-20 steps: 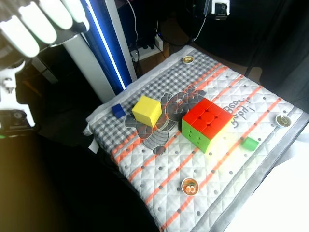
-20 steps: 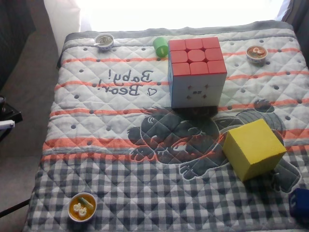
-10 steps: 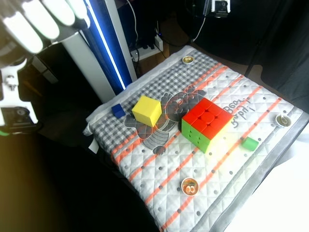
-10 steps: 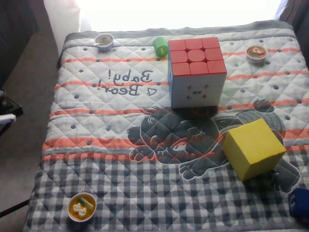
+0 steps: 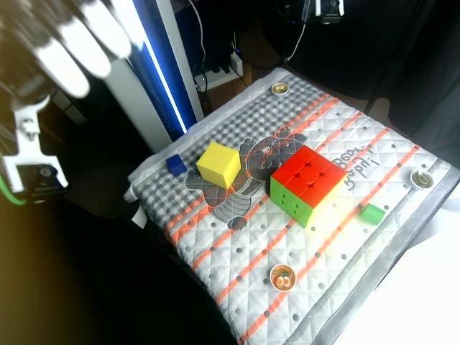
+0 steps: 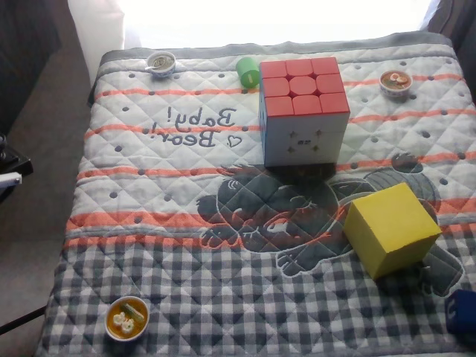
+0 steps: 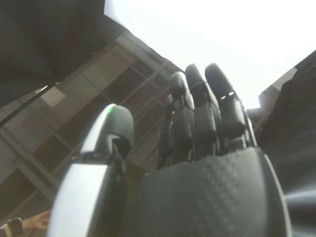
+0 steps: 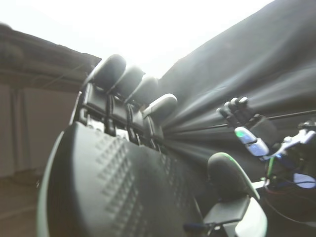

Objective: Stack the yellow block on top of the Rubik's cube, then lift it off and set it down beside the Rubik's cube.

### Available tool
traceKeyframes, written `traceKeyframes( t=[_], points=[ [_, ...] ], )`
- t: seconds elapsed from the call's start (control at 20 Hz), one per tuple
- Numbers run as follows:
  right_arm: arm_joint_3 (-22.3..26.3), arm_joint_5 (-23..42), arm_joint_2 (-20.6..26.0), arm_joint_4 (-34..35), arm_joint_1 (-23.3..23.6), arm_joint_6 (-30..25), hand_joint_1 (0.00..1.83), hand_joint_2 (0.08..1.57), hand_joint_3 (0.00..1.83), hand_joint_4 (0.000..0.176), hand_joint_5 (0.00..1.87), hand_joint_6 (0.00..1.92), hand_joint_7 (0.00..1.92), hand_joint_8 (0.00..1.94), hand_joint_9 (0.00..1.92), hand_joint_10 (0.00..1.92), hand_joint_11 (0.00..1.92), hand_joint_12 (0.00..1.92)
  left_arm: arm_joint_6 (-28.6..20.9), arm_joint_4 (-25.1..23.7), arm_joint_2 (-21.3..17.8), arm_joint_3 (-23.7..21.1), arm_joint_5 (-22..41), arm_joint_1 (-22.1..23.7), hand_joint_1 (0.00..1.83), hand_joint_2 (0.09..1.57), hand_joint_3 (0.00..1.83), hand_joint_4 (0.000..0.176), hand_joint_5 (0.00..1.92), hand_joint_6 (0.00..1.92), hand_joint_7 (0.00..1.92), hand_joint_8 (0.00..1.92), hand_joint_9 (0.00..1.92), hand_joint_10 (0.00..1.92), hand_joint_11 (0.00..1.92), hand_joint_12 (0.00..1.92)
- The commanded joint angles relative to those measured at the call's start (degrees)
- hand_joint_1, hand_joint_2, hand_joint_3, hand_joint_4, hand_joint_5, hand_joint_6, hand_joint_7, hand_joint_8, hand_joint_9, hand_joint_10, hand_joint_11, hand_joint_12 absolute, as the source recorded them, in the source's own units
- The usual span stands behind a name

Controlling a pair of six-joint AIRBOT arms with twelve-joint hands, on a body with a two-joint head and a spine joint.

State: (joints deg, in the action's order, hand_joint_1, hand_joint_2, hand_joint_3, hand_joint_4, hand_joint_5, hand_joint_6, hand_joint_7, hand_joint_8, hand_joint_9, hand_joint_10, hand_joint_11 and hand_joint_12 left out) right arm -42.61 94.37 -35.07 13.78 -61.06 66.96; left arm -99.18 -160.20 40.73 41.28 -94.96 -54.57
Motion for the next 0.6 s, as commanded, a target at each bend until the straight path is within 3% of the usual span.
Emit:
traceKeyframes(
  t=[0.0,0.45,0.5,0.55],
  points=[
    [-0.26,6.56,0.11,0.08,0.21,0.2,0.0,0.47,1.6,0.078,0.0,1.92,0.0,1.59,0.0,1.71,0.0,1.92,-0.18,-2.01,-0.21,-0.08,-6.29,0.64,0.48,1.42,0.0,0.0,0.27,0.01,0.49,0.0,0.35,0.5,0.07,1.38],
    [-0.16,6.04,-0.41,-0.09,-1.37,0.21,0.0,0.47,1.6,0.078,0.0,1.92,0.0,1.59,0.0,1.71,0.0,1.92,-0.15,-1.96,-0.23,-0.64,-6.27,0.42,0.48,1.42,0.0,0.0,0.27,0.0,0.49,0.0,0.35,0.5,0.07,1.38],
    [-0.17,5.38,-0.57,-0.36,-1.35,0.21,0.87,0.43,1.32,0.0,0.41,1.52,0.31,1.23,0.26,1.35,0.14,1.81,-0.15,-1.92,-0.23,-0.67,-6.27,0.42,0.48,1.42,0.0,0.0,0.27,0.0,0.49,0.0,0.35,0.5,0.07,1.38],
    [-0.2,5.24,-0.69,-0.37,-1.34,0.21,1.08,0.45,1.18,0.0,0.59,1.25,0.52,1.05,0.4,1.23,0.12,1.77,-0.15,-1.85,-0.23,-0.72,-6.26,0.42,0.48,1.42,0.0,0.0,0.27,0.0,0.49,0.0,0.35,0.5,0.07,1.38]
  ],
)
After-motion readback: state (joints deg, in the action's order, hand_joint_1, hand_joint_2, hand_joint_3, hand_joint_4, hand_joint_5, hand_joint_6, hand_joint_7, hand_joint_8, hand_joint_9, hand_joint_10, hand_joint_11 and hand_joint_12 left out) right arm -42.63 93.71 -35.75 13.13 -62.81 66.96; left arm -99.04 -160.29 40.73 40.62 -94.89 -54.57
